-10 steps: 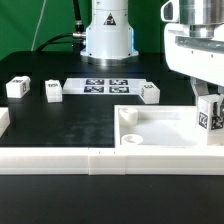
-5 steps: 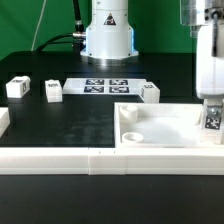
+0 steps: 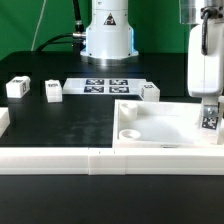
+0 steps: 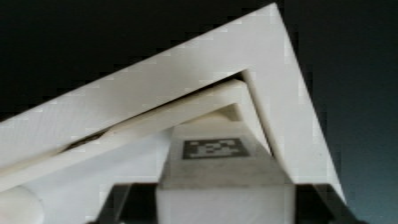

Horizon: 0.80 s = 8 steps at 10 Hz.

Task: Assemble one leg

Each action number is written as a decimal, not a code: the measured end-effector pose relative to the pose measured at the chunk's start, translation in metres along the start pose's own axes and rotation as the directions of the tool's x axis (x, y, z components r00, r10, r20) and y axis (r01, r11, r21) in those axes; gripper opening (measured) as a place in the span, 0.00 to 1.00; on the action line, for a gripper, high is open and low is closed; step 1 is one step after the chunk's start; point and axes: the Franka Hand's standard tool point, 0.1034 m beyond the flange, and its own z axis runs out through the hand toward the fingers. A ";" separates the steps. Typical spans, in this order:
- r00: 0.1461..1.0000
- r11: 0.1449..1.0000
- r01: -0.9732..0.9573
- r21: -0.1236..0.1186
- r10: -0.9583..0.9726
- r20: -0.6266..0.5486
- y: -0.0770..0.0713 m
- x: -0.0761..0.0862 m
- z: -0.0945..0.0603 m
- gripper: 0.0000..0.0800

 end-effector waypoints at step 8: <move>0.999 0.999 0.036 0.000 -0.036 0.000 0.001 -0.001 0.001 0.81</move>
Offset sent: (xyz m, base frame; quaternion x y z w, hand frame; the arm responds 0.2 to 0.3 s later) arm 0.0000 0.0000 0.0000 0.0000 0.0000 0.0000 1.0000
